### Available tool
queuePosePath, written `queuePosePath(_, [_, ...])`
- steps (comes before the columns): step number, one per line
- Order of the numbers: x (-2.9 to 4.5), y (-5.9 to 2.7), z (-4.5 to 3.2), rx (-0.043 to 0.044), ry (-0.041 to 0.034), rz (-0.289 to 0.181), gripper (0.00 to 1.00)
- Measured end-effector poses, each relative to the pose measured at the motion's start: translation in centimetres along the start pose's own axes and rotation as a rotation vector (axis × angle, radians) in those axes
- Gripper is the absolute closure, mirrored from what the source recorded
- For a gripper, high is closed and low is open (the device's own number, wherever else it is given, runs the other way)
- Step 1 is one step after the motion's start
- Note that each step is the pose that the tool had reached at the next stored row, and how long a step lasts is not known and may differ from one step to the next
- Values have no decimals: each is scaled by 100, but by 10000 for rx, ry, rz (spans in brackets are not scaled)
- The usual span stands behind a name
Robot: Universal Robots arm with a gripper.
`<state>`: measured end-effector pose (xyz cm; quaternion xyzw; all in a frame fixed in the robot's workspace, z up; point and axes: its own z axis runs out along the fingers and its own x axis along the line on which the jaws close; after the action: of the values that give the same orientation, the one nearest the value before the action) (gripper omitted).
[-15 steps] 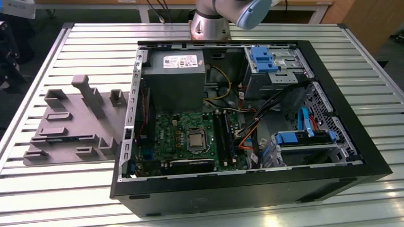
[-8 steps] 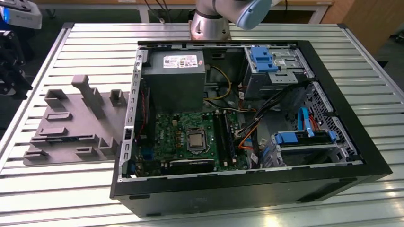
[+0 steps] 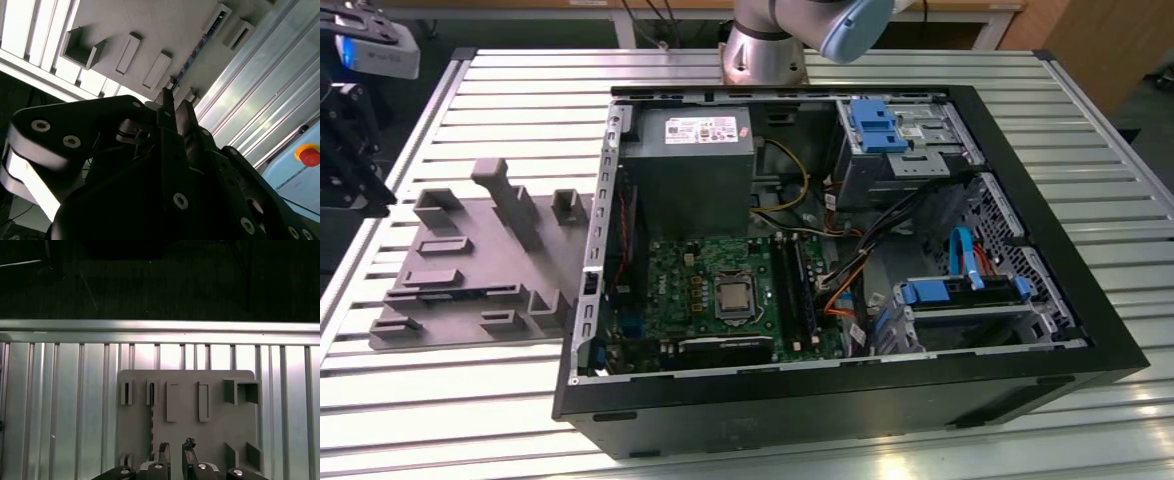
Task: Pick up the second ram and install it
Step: 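Pick up the second ram and move it above second insertion slot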
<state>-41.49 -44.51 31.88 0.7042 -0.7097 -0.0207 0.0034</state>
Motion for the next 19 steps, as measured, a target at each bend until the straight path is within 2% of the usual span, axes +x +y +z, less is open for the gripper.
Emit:
queuePosePath(1, [0,-1,17,9,0,0,70])
queuePosePath(2, [1,-1,31,23,0,0,77])
queuePosePath(8, [5,-3,110,122,-2,22,77])
queuePosePath(12, [34,-3,170,189,-5,41,77])
queuePosePath(19, [40,-4,195,199,-3,40,77])
